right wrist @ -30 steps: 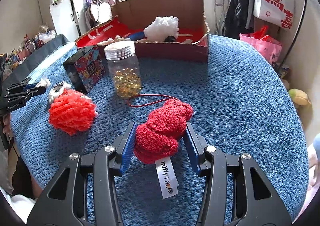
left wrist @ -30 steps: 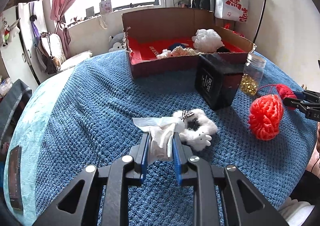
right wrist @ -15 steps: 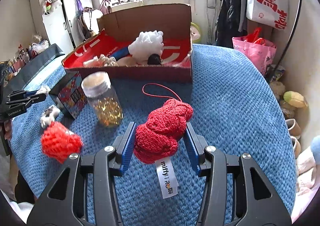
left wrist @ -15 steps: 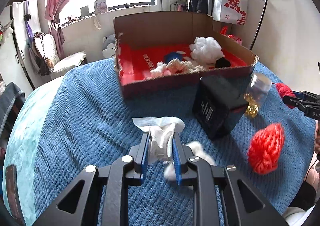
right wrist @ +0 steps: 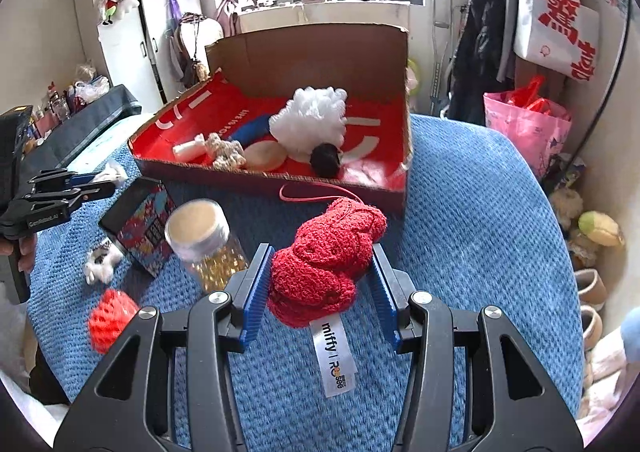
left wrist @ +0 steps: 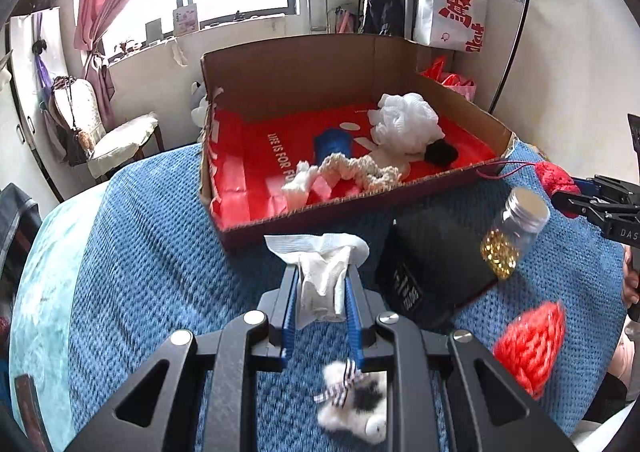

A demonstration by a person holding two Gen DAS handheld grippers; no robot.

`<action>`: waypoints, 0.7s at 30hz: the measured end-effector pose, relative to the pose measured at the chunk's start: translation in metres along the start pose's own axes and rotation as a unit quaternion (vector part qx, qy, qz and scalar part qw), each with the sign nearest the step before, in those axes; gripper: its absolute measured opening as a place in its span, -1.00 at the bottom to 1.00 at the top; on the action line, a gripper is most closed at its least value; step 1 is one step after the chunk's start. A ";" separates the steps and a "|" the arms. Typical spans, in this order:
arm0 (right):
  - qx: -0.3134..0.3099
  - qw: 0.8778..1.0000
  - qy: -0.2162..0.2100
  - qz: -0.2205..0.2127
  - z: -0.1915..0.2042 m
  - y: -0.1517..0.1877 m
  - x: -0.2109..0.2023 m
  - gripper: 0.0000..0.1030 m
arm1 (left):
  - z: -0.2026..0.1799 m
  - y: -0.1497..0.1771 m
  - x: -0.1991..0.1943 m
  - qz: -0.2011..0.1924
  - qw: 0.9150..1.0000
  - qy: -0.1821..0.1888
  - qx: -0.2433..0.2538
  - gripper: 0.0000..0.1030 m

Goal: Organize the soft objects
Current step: 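Carry the red pouch and white tissue toward the red box with both tools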

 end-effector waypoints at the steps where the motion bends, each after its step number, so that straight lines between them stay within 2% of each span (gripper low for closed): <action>1: -0.003 1.000 -0.001 -0.001 0.000 -0.004 0.002 -0.12 | -0.001 -0.002 0.002 0.002 1.000 0.002 0.002 -0.55; 12: -0.027 0.999 -0.032 -0.015 0.005 -0.047 0.015 -0.12 | -0.016 -0.036 0.024 0.016 0.999 0.038 0.024 -0.55; 21: -0.052 0.996 -0.062 -0.026 0.012 -0.088 0.033 -0.12 | -0.017 -0.072 0.038 0.022 0.997 0.065 0.020 -0.55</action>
Point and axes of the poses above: each gripper's, at about its wrist camera, not at the fingertips, and x roughly the way its jaws point, z to its left, y to its underside, the point moved 7 cm from there along x, roughly the way its jaws point, and after that the axes turned 12 degrees about -x, right-handed, at the moved point
